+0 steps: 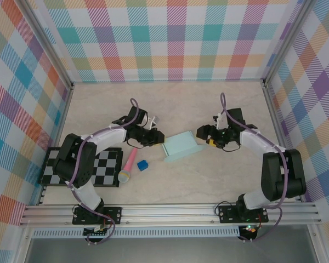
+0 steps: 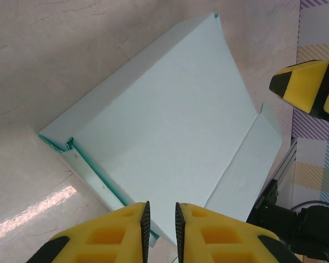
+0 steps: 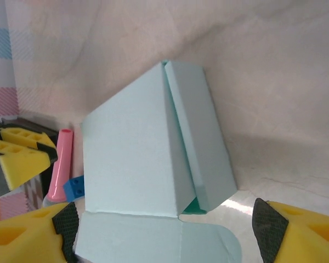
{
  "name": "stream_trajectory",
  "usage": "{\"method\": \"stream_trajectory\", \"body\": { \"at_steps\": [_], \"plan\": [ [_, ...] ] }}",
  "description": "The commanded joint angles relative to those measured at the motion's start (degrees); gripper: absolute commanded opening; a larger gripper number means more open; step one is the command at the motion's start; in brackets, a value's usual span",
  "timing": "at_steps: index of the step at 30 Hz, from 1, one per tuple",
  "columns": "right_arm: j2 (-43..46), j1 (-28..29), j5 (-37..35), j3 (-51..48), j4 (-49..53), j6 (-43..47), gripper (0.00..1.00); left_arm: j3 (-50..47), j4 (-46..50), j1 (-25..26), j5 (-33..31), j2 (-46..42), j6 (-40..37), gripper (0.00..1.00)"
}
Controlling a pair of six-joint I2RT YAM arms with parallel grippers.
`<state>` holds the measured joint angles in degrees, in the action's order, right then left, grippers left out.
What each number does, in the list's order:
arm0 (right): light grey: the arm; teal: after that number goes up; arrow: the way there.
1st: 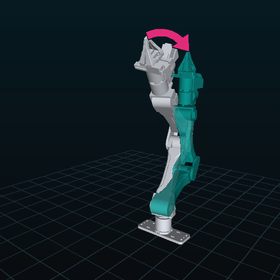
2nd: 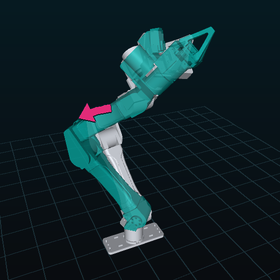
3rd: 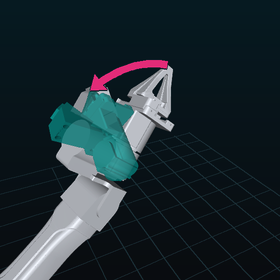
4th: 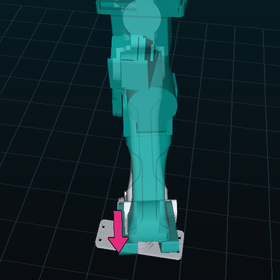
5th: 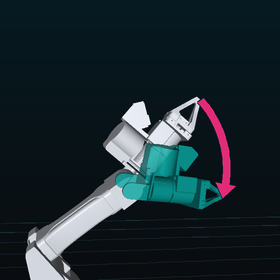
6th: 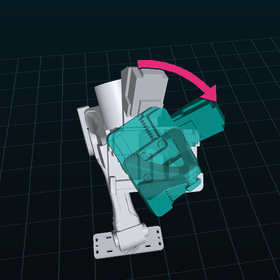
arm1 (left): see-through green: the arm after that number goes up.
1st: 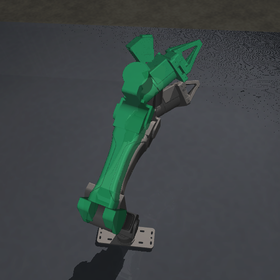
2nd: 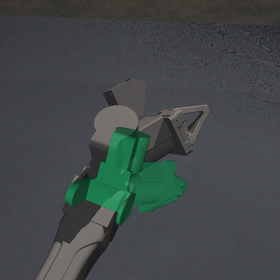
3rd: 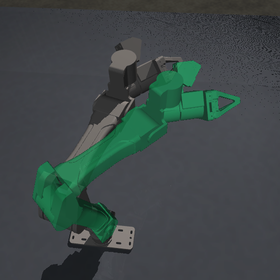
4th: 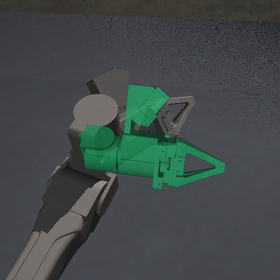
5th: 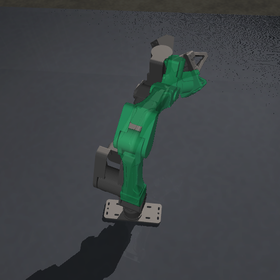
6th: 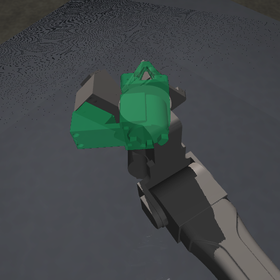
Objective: Fold the paper box
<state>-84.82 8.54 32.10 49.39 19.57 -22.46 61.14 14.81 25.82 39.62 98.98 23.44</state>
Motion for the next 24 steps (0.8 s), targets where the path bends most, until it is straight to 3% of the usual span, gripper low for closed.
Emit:
{"method": "stream_trajectory", "body": {
  "at_steps": [1, 4, 8, 12, 14, 18, 24],
  "plan": [
    [0.3, -2.0, -4.6, 1.0, 4.0, 1.1, 0.85, 1.5, 2.6, -0.8, 2.0, -0.7, 1.0, 0.23],
    [-1.3, -3.0, -2.7, 2.7, 7.1, -2.6, 0.85, 2.6, 3.8, -0.6, 0.4, -1.3, -2.4, 0.27],
    [-0.3, -3.0, -1.7, 1.7, 9.8, -10.8, 0.82, 8.2, 8.6, 0.2, -3.9, -0.9, -14.4, 0.31],
    [5.2, -2.1, 3.9, -7.0, 0.4, -27.7, 0.78, 14.6, 12.0, 1.3, -7.4, 2.0, -25.1, 0.33],
    [8.2, -0.1, 1.9, -9.7, -2.1, -33.4, 0.80, 16.9, 11.8, 2.1, -8.9, 4.0, -29.3, 0.36],
    [11.3, 2.5, 0.4, -12.6, -8.7, -40.2, 0.89, 20.3, 8.7, 4.2, -11.3, 9.5, -33.7, 0.45],
    [10.0, 3.4, 2.2, -13.4, -14.1, -40.3, 0.81, 25.0, 11.7, 8.2, -11.1, 16.6, -37.0, 0.56]
  ]
}}
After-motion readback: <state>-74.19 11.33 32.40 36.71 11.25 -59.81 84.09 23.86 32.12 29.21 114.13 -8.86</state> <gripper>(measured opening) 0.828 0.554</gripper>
